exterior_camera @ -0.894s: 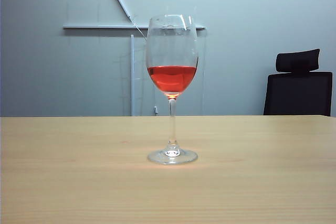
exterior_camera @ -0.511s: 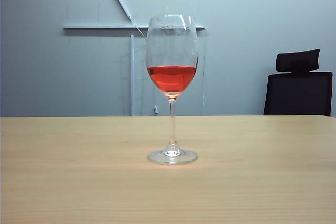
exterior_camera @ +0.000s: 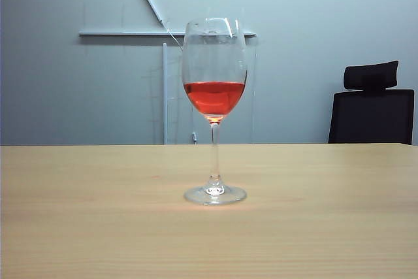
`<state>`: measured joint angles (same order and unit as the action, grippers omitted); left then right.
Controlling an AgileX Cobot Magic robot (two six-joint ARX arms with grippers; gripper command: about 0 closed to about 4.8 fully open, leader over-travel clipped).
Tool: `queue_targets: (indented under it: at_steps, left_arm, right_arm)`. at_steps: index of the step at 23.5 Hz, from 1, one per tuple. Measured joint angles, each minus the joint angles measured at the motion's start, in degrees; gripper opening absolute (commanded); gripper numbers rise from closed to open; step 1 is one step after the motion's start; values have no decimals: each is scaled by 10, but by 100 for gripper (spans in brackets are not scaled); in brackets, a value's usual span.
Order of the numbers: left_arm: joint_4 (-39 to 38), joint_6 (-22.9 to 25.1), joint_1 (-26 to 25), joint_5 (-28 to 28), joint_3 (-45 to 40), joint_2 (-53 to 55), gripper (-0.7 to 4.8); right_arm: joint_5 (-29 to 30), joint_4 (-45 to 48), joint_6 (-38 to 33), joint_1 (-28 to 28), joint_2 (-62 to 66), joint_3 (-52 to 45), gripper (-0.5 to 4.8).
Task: Gently pick up the goblet, rotate it counterclockwise for two full turns (viewing from above), and then place it back on the table.
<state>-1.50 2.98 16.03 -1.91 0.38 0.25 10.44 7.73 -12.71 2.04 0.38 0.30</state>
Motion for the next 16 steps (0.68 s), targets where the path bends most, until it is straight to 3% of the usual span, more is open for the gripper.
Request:
queue_targets:
  at_steps: [3, 4, 5, 7, 8, 9, 13, 16]
  left_arm:
    - [0, 0, 108, 3, 0, 0, -5]
    - [0, 0, 134, 6, 0, 0, -5]
    - [0, 0, 158, 6, 0, 3, -5]
    - [1, 0, 183, 6, 0, 8, -5]
    - [2, 0, 189, 6, 0, 11, -5]
    - [-1, 0, 196, 6, 0, 12, -5]
    - [-7, 0, 203, 6, 0, 10, -5]
    - [-7, 0, 202, 6, 0, 10, -5]
  right_arm:
    - [46, 5, -22, 15, 50, 24, 0]
    - [46, 9, -21, 26, 78, 42, 36]
    - [49, 20, -8, 41, 125, 64, 131]
    - [57, 49, 31, 84, 245, 105, 258]
    - [68, 64, 47, 101, 288, 115, 377]
    - [86, 101, 82, 140, 375, 133, 409]
    - [94, 203, 148, 223, 619, 190, 420]
    - [131, 414, 143, 237, 818, 198, 420]
